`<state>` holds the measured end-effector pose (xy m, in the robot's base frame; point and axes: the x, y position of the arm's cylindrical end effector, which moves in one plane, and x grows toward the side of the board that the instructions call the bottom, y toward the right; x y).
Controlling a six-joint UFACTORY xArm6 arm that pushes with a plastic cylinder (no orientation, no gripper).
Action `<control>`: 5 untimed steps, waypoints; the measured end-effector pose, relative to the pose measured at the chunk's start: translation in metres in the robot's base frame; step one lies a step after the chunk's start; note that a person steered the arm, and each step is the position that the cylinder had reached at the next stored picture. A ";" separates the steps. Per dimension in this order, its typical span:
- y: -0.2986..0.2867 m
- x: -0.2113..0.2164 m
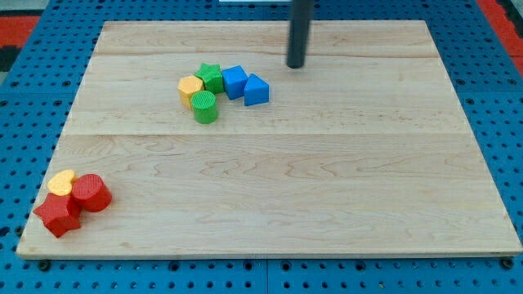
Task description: Move the blue blocks towards the bottom right
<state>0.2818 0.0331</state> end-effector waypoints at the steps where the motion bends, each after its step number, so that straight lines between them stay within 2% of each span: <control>1: -0.001 -0.003; 5: -0.035 -0.012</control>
<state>0.2700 -0.0017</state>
